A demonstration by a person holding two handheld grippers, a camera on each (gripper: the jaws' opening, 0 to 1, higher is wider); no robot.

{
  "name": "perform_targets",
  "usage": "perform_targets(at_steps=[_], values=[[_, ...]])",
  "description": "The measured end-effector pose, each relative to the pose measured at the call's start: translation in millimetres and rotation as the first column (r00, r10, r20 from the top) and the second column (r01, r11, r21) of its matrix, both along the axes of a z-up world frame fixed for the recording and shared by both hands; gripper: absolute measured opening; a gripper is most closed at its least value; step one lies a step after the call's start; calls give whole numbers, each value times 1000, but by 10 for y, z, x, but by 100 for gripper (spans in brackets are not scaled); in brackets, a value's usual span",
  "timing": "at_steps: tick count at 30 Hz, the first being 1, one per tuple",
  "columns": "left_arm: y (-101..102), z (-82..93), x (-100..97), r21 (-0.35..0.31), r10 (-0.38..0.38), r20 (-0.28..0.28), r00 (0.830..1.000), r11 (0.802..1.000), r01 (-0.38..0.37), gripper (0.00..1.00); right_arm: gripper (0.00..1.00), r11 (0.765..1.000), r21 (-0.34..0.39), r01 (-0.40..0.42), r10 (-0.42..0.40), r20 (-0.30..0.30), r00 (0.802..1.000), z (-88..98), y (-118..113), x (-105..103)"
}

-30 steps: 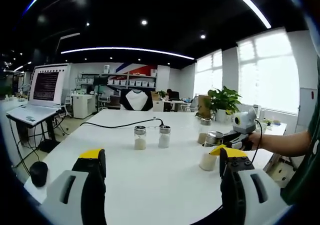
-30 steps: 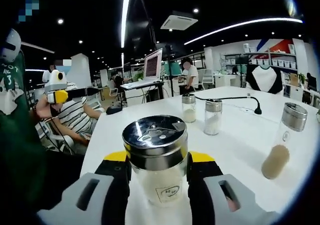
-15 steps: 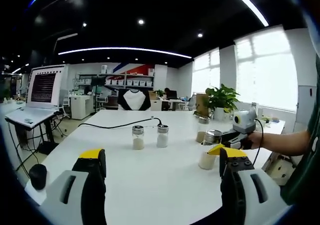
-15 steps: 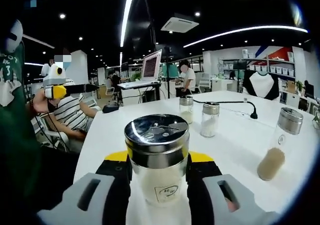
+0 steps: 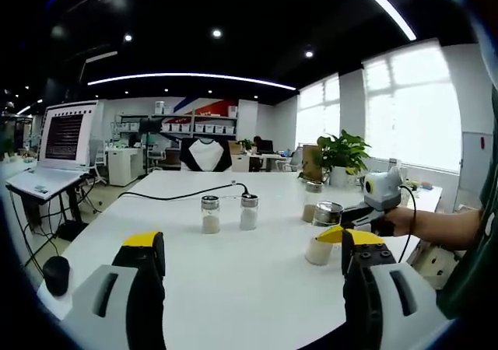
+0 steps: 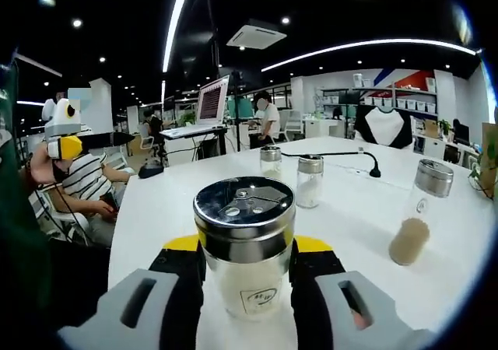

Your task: Rotate the seasoning bottle until the label or dispensing opening points toward the visible target arrow and the bottle remains upright within the marked orientation range

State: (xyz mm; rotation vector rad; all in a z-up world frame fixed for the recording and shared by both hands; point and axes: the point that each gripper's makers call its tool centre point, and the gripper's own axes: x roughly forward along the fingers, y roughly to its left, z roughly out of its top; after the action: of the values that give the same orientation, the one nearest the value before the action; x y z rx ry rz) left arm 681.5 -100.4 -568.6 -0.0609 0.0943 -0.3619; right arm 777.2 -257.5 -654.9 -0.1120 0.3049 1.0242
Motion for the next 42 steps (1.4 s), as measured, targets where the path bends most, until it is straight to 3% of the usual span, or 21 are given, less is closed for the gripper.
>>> perform_targets(at_steps=[14, 23, 29, 35, 42], values=[[-39, -6, 11, -15, -2, 0, 1000, 1000, 2, 100, 41, 995, -11, 103, -103, -4, 995, -22, -38, 100], [-52, 25, 8, 3, -3, 9, 1000, 1000, 3, 100, 41, 971, -10, 239, -239, 5, 971, -28, -48, 117], [-56, 29, 15, 14, 2, 12, 1000, 1000, -2, 100, 41, 962, -11, 271, -271, 7, 963, -25, -62, 125], [-50, 24, 41, -10, 19, 8, 1000, 1000, -19, 100, 41, 942, -12, 336, -336, 20, 942, -34, -76, 110], [-108, 32, 45, 7, -7, 15, 1000, 1000, 7, 100, 40, 923, -15, 384, -384, 20, 923, -31, -93, 119]])
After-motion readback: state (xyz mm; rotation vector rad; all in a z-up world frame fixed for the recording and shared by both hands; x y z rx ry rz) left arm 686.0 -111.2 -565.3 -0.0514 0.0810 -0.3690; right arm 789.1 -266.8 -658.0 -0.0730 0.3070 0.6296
